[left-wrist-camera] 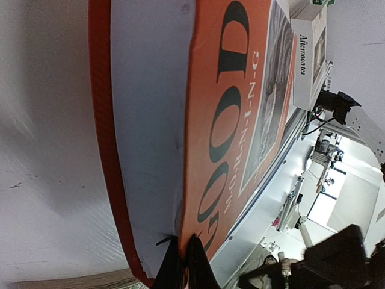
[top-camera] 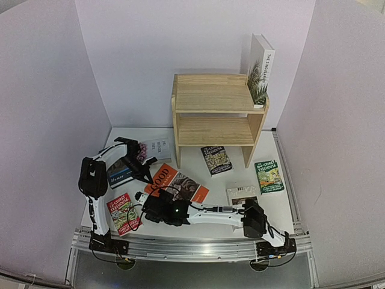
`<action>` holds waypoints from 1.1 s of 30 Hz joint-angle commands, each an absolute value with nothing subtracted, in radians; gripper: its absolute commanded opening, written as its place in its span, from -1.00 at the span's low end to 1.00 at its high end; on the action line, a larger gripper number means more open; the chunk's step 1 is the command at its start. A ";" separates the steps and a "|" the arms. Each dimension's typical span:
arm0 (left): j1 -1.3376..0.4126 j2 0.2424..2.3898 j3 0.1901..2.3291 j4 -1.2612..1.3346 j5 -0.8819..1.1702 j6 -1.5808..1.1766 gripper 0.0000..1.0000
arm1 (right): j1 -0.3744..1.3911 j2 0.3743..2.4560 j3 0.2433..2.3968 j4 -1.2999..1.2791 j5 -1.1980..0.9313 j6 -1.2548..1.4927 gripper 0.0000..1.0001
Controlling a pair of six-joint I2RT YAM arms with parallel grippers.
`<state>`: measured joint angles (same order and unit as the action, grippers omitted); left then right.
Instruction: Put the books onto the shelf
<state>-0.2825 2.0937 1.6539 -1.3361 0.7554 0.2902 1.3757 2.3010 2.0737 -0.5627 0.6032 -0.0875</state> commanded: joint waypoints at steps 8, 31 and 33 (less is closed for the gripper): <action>-0.282 2.068 1.605 -1.582 0.923 0.256 -1.00 | 1.371 2.517 2.203 -0.610 0.991 -0.166 0.97; -0.228 1.979 1.799 -1.711 1.020 0.454 0.75 | 1.309 2.337 2.069 -0.591 0.868 -0.033 -0.46; -0.203 1.944 1.882 -1.708 1.000 0.482 0.96 | 1.289 2.261 2.027 -0.593 0.752 0.042 -0.47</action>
<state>-0.2561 2.0840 1.7146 -1.3449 0.9769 0.3861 1.3252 2.4677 2.0802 -0.6140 1.0190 -0.1634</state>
